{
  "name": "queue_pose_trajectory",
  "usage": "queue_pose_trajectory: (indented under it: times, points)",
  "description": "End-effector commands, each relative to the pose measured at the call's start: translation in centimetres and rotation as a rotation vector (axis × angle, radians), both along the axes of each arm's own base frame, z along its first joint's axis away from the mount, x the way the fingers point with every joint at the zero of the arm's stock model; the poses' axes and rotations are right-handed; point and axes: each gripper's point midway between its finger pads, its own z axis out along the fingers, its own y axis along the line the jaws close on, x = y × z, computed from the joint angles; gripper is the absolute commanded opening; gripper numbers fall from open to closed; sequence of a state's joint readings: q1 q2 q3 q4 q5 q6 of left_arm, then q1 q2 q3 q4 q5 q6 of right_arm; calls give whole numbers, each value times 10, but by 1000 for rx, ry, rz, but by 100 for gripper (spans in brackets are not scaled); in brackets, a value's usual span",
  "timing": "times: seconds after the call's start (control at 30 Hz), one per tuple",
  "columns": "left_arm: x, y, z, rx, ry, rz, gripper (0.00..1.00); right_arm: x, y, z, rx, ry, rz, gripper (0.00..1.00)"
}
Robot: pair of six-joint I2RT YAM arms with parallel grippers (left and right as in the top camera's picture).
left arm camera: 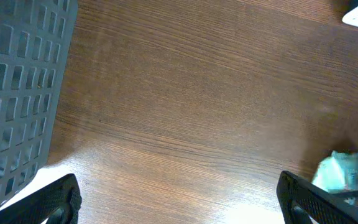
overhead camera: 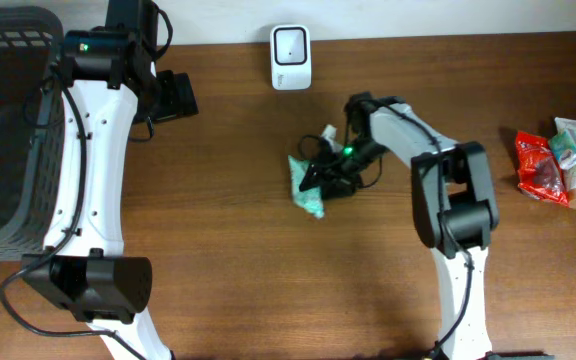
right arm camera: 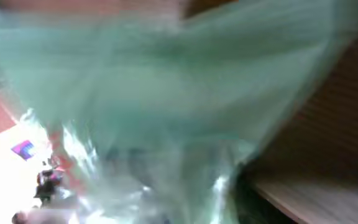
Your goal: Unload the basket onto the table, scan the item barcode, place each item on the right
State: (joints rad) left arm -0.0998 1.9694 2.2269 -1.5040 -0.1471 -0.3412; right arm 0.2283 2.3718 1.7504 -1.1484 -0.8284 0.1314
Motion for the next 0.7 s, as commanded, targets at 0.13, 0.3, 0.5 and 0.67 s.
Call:
queue_pose_trajectory:
  times: [0.13,0.3,0.5,0.67]
  points:
    - [0,0,-1,5,3,6,99,36,-72,59,-547,-252,58,73]
    - [0,0,-1,5,4,6,99,39,-72,64,-686,-282,35,78]
    - [0,0,-1,5,4,5,99,19,-63,78,-137,-124,9,77]
    - [0,0,-1,5,3,6,99,6,-44,40,29,-78,-35,76]
